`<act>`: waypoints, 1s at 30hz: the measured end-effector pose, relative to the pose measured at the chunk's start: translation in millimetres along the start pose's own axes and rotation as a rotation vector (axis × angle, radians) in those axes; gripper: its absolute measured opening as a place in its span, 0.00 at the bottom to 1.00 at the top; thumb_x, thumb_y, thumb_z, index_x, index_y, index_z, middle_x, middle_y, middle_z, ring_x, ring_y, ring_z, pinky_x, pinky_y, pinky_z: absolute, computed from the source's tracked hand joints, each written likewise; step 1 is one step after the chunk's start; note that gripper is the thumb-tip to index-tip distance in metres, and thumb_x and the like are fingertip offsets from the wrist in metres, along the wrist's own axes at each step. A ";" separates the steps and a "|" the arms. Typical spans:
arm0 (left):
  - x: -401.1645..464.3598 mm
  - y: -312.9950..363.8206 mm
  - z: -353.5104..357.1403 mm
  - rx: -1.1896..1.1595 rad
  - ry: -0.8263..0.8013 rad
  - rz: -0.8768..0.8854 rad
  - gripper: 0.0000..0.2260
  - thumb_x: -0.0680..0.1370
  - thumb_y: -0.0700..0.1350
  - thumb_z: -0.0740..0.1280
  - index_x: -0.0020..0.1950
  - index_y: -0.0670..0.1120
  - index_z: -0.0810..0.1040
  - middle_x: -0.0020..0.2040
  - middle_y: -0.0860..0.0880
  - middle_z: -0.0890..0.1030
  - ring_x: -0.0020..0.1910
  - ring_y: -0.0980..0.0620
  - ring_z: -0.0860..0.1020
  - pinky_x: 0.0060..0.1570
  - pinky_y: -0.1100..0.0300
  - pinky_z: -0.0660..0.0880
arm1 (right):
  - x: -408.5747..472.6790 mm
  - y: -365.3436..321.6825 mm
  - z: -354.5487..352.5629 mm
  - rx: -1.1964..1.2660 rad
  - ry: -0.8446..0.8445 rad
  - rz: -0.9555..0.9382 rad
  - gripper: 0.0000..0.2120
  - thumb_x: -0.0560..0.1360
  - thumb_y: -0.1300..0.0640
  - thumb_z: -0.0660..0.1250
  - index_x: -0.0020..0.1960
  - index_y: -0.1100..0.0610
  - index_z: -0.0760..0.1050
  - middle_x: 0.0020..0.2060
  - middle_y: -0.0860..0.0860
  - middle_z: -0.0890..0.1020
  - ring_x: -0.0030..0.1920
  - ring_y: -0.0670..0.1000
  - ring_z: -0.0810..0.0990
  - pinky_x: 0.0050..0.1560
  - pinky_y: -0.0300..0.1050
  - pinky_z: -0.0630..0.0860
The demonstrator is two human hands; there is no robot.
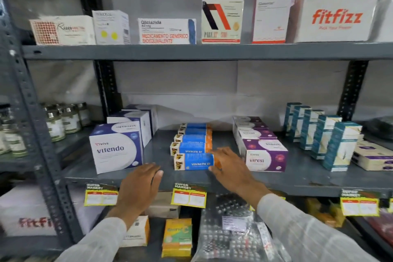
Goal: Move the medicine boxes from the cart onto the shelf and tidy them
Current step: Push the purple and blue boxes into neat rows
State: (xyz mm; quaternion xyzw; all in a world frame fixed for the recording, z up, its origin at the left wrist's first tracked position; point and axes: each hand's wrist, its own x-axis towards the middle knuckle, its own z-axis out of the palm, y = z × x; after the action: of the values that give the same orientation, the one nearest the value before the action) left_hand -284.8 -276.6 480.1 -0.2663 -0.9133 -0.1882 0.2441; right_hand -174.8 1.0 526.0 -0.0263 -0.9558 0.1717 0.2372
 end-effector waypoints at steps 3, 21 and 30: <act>-2.8 -4.1 11.5 0.027 0.007 0.040 0.28 0.83 0.60 0.47 0.71 0.48 0.77 0.71 0.49 0.78 0.72 0.50 0.74 0.75 0.51 0.64 | 9.4 2.5 13.3 -0.004 0.034 0.075 0.20 0.79 0.47 0.69 0.70 0.48 0.75 0.67 0.48 0.75 0.65 0.49 0.78 0.66 0.42 0.71; -5.6 -7.3 23.3 -0.032 0.059 0.001 0.23 0.84 0.58 0.52 0.71 0.50 0.77 0.71 0.50 0.79 0.72 0.49 0.74 0.73 0.51 0.67 | 17.5 -15.4 45.4 -0.009 0.154 0.112 0.19 0.79 0.43 0.69 0.67 0.48 0.79 0.64 0.47 0.78 0.60 0.46 0.80 0.61 0.41 0.77; -4.8 -13.4 31.5 -0.026 0.078 0.014 0.23 0.84 0.59 0.52 0.72 0.51 0.76 0.71 0.52 0.78 0.73 0.51 0.73 0.73 0.52 0.66 | 15.4 -16.5 46.2 -0.024 0.164 0.125 0.19 0.78 0.44 0.70 0.67 0.48 0.80 0.63 0.46 0.79 0.60 0.44 0.79 0.50 0.24 0.64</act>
State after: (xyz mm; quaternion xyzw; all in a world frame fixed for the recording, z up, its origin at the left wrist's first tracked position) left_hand -299.9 -274.1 449.1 -0.2681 -0.8987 -0.2085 0.2776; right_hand -209.4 -27.1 500.2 -0.1028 -0.9316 0.1720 0.3033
